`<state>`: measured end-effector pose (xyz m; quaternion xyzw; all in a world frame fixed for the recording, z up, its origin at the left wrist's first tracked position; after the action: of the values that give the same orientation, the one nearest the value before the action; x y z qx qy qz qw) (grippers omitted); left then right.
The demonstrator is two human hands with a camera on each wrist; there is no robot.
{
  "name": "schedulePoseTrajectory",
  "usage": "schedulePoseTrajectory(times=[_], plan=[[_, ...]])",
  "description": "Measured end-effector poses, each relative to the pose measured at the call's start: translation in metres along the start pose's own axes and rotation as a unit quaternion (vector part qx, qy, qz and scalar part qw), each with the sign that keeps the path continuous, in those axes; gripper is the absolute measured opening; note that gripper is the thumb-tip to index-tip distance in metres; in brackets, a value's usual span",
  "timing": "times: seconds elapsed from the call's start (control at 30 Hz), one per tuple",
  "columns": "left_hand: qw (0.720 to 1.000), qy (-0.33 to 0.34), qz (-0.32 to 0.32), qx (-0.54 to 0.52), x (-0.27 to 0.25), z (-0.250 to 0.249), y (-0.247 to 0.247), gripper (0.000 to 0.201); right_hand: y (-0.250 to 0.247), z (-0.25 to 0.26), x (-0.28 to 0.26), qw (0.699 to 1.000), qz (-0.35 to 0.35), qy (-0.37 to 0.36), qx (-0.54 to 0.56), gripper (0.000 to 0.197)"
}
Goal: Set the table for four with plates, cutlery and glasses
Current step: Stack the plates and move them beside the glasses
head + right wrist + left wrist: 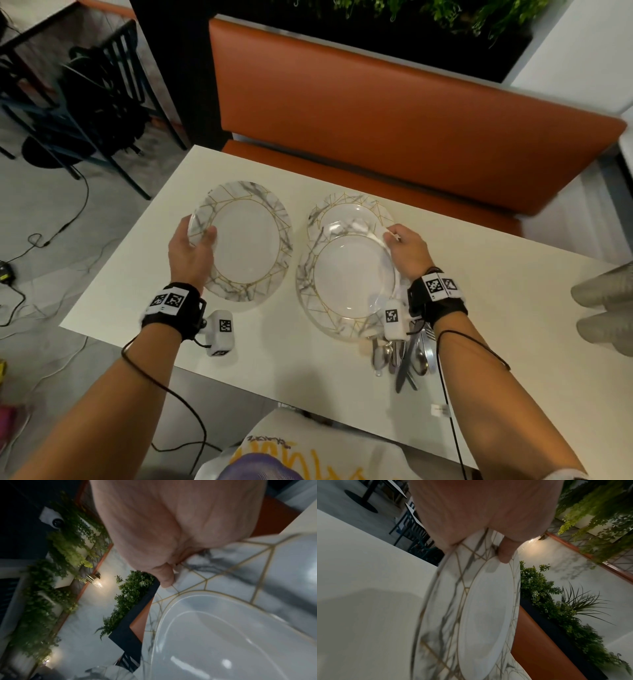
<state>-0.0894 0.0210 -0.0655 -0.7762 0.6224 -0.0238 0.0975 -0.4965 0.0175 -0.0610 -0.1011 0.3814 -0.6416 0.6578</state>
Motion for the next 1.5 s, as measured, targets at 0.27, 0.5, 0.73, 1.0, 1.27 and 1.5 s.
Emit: schedulePoseTrajectory(times=[0.27, 0.5, 0.73, 1.0, 1.27, 1.5], plan=[[0.984, -0.101, 0.06, -0.133, -0.02, 0.011, 0.038, 0.026, 0.028, -0.013, 0.003, 0.973, -0.041, 0.08, 0.213, 0.038], [0.95, -0.215, 0.043, -0.222, -0.025, 0.019, 0.059, 0.041, 0.07, 0.001, -0.022, 0.979, -0.026, 0.062, 0.19, 0.038], [0.978, -0.172, 0.084, -0.078, -0.029, 0.024, 0.069, 0.058, 0.083, 0.006, -0.021, 0.986, -0.026, 0.045, 0.157, 0.044], [0.965, -0.201, 0.123, -0.112, -0.026, 0.031, 0.07, 0.062, 0.065, 0.012, 0.007, 0.983, 0.086, 0.053, 0.151, 0.082], [0.922, -0.236, 0.115, -0.284, -0.039, 0.029, 0.091, 0.034, 0.08, 0.001, 0.01, 0.949, 0.009, 0.108, 0.295, 0.07], [0.966, -0.219, 0.019, -0.14, -0.031, 0.061, 0.097, 0.036, 0.088, -0.005, 0.03, 0.967, 0.107, 0.092, 0.213, 0.065]])
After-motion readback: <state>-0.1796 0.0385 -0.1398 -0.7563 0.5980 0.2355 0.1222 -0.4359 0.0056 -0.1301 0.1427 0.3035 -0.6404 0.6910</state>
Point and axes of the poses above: each hand's wrist, its own x-axis towards the middle knuckle, its own y-axis out of the palm, z = x × y, the point moved 3 cm from there along x, towards the middle knuckle, and after that the axes turned 9 degrees about z, right-handed, at the moved point
